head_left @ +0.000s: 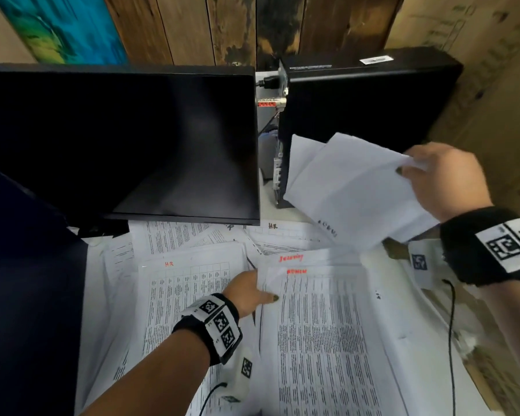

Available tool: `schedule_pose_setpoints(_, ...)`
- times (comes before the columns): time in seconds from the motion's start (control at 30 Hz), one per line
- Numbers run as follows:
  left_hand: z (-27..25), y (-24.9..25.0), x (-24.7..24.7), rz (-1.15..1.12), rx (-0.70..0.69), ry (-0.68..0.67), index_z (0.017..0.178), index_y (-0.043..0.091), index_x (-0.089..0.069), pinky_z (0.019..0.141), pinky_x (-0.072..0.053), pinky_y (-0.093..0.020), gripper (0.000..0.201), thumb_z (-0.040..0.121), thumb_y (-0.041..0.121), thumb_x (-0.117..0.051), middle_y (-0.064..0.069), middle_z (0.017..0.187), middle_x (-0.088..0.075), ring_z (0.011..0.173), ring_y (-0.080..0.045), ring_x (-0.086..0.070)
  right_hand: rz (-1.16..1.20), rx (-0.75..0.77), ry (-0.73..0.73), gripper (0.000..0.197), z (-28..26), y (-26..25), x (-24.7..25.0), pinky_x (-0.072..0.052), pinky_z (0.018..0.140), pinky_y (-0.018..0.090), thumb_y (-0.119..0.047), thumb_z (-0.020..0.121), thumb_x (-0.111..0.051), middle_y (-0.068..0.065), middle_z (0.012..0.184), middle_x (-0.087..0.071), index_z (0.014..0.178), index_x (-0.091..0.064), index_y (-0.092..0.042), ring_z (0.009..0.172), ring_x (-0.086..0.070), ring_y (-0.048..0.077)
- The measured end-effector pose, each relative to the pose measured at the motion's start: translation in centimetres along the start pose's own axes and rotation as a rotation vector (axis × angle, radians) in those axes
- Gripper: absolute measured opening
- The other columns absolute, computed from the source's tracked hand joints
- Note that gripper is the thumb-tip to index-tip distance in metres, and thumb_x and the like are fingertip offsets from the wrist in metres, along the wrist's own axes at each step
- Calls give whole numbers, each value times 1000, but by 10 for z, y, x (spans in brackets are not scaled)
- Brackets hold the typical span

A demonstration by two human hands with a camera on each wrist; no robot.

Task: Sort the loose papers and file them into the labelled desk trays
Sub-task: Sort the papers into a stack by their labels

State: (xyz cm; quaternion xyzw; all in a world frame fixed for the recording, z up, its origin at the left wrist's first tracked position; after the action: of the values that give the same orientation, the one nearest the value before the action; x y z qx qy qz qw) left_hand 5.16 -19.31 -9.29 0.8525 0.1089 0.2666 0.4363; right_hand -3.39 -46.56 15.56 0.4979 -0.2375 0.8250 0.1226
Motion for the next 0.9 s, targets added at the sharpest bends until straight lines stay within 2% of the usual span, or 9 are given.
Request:
schedule_pose_setpoints(0.13, -4, 7, 22, -370, -41, 273, 125, 21, -51, 72, -46, -8, 44, 87, 2, -60, 9, 107, -64, 93, -2, -60, 67, 202, 59, 8, -40, -41, 1, -51, 63, 37, -7, 80, -69, 10, 79, -63, 88, -70, -8, 72, -61, 32)
schedule_pose_setpoints(0.2, -7, 6, 34, -325, -37, 398, 119, 22, -56, 79, -42, -8, 30, 93, 7, -53, 6, 108, -61, 98, -8, -59, 113, 319, -109, 5, -71, -58, -30, -53, 58, 32, -15, 77, -71, -1, 73, -62, 81, -70, -17, 65, -62, 22)
schedule_pose_setpoints(0.27, -11, 3, 46, -300, 3, 486, 105, 23, -65, 87, -42, -22, 22, 97, 17, -44, 1, 113, -60, 101, -17, -58, 135, 391, -287, 5, -102, -69, -66, -47, 53, 20, -22, 74, -73, -9, 67, -60, 75, -68, -23, 56, -59, 13)
schedule_pose_setpoints(0.4, -8, -18, 29, -437, 220, 299, 94, 9, -67, 63, -50, -29, 58, 95, 55, -32, -15, 94, -70, 68, -25, -65, 172, 429, -608, 8, -161, -81, -128, -33, 57, 17, -30, 78, -68, -13, 68, -57, 72, -64, -25, 59, -54, 9)
schedule_pose_setpoints(0.53, -13, -36, 11, -656, 316, 250, 89, 17, -75, 86, -53, -40, 66, 74, 76, -47, -8, 91, -74, 88, -27, -70, 242, 423, -736, 6, -192, -86, -154, -32, 59, 15, -20, 75, -66, -10, 79, -62, 73, -63, -24, 71, -57, 10)
schedule_pose_setpoints(0.6, -15, -36, 4, -701, 342, 220, 99, 13, -72, 91, -51, -41, 50, 79, 57, -59, -9, 99, -73, 93, -27, -68, 240, 396, -839, 11, -203, -86, -166, -38, 65, 21, -33, 76, -69, -10, 84, -59, 76, -62, -24, 77, -54, 8)
schedule_pose_setpoints(0.7, -17, -31, 9, -547, 323, 190, 100, 7, -63, 73, -47, -31, 15, 87, 7, -54, -12, 99, -61, 76, -22, -58, 305, 244, -1052, 44, -220, -77, -182, -46, 81, 23, -73, 62, -63, -14, 92, -60, 77, -63, -31, 85, -54, 2)
schedule_pose_setpoints(0.77, -18, -28, 11, -393, 287, 133, 102, 10, -60, 64, -46, -28, 27, 84, -7, -49, -10, 96, -61, 76, -21, -57, 448, 48, -1028, 58, -212, -62, -184, -45, 92, 25, -84, 59, -51, -17, 99, -59, 84, -66, -35, 94, -56, 0)
schedule_pose_setpoints(0.9, -21, -26, 12, -122, 233, 91, 120, 15, -56, 68, -56, -37, 43, 83, -6, -56, -2, 104, -62, 90, -23, -61, 182, -169, -693, 59, -163, 1, -183, -31, 109, 31, -44, 84, -63, -6, 140, -44, 138, -43, -27, 129, -41, 15)
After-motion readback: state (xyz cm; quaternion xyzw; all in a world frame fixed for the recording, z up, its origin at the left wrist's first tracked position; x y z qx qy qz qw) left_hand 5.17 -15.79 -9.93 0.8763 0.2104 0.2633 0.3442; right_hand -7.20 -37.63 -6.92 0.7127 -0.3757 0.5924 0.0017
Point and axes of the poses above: each hand's wrist, its own z-axis towards the middle knuckle, its own x-axis out of the back of the hand, y = z × x, the point moved 9 cm from there along z, towards the middle knuckle
